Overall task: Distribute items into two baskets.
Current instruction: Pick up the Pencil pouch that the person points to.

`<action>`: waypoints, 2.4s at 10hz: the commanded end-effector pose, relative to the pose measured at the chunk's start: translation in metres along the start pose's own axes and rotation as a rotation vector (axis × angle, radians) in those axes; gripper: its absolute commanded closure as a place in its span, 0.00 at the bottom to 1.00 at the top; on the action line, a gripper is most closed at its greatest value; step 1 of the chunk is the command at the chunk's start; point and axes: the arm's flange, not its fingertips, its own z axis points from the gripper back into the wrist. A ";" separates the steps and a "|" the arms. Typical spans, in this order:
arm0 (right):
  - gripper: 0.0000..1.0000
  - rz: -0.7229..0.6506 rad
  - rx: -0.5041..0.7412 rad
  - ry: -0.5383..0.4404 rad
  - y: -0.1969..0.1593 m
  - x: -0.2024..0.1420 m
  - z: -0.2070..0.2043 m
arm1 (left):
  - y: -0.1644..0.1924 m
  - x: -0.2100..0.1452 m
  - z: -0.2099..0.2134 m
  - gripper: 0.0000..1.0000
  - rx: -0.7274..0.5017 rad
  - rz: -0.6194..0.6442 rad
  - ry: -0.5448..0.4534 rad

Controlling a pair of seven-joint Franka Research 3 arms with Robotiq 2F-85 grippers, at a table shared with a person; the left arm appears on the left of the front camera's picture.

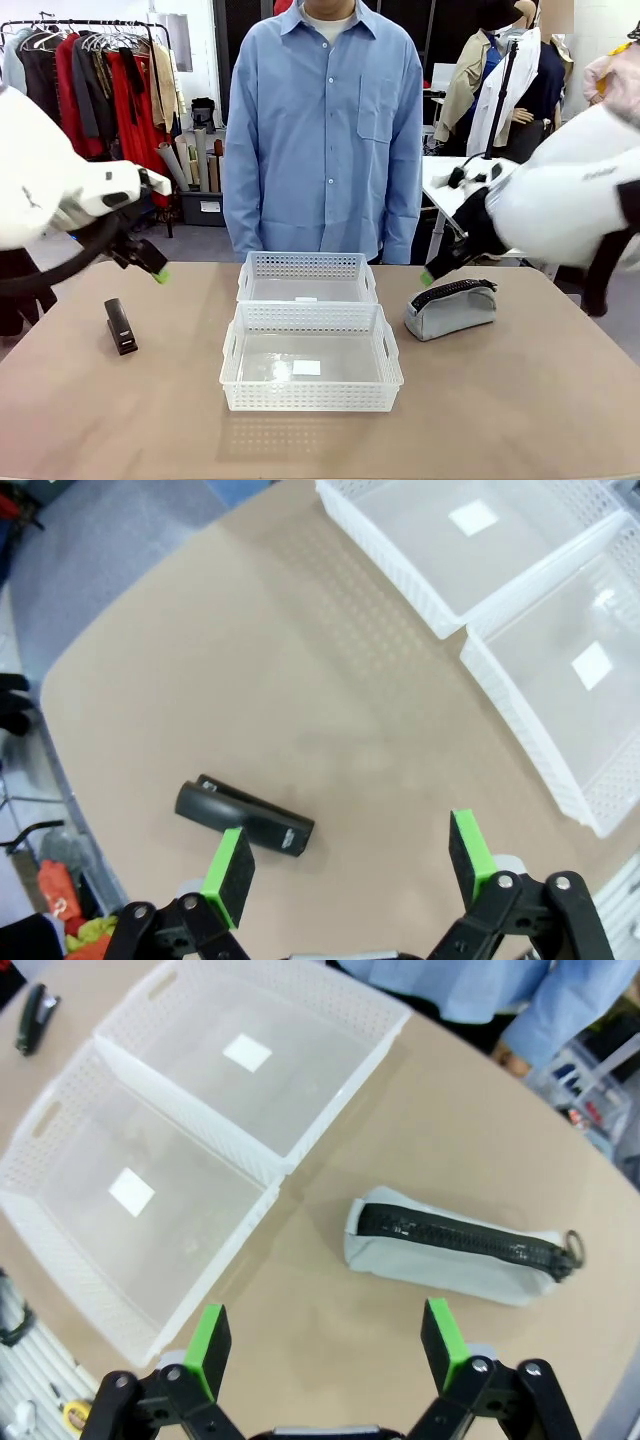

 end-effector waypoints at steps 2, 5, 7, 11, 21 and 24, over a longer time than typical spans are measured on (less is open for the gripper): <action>0.00 0.014 0.114 0.019 -0.053 -0.002 0.037 | 0.046 -0.004 0.032 0.00 -0.140 -0.011 -0.008; 0.00 -0.020 0.235 -0.008 -0.100 -0.027 0.076 | 0.088 -0.005 0.061 0.00 -0.210 0.029 -0.054; 0.00 -0.073 0.267 -0.083 -0.126 -0.048 0.098 | 0.110 -0.010 0.079 0.00 -0.245 0.048 -0.101; 0.00 -0.128 0.267 -0.218 -0.147 -0.085 0.142 | 0.150 -0.022 0.113 0.00 -0.271 0.081 -0.229; 0.00 -0.142 0.279 -0.372 -0.163 -0.117 0.176 | 0.174 -0.042 0.134 0.00 -0.305 0.005 -0.325; 0.00 -0.165 0.267 -0.344 -0.162 -0.115 0.178 | 0.170 -0.040 0.137 0.00 -0.293 0.011 -0.348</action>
